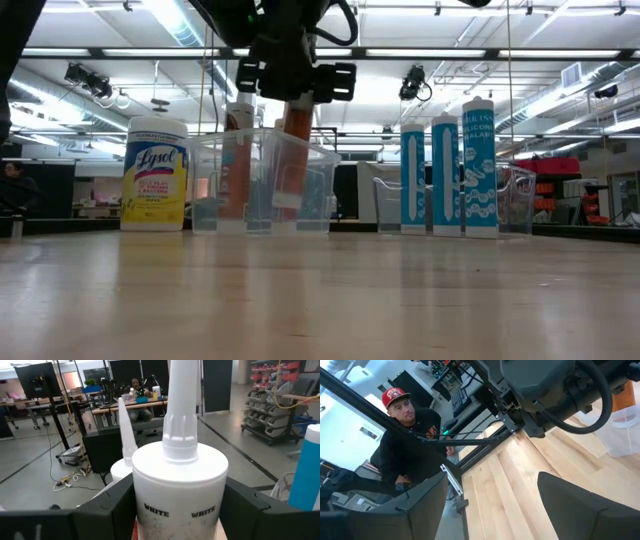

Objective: Pick & place silicon tubes, Sealant and Lysol wipes
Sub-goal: Put the orange sealant into the left transparent bin

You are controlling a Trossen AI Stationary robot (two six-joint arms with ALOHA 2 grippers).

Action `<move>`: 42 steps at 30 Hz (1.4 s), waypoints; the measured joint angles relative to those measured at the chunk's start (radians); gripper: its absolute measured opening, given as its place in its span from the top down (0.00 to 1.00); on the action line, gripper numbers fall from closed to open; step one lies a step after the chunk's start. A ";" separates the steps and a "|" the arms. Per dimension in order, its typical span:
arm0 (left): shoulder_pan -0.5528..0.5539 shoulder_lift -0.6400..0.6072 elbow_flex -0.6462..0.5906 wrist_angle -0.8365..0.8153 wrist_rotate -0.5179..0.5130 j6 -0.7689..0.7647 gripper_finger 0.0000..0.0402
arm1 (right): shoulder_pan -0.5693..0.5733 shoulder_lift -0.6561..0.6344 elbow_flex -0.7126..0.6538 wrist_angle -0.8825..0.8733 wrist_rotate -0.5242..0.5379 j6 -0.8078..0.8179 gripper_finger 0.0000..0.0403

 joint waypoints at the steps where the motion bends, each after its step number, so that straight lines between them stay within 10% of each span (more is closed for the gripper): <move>1: 0.000 0.000 0.000 -0.002 0.000 -0.002 0.43 | -0.002 0.000 0.000 0.000 0.000 -0.001 0.23; 42: 0.022 0.000 0.000 -0.314 0.004 -0.274 0.43 | -0.013 0.000 0.000 -0.006 0.003 -0.026 0.23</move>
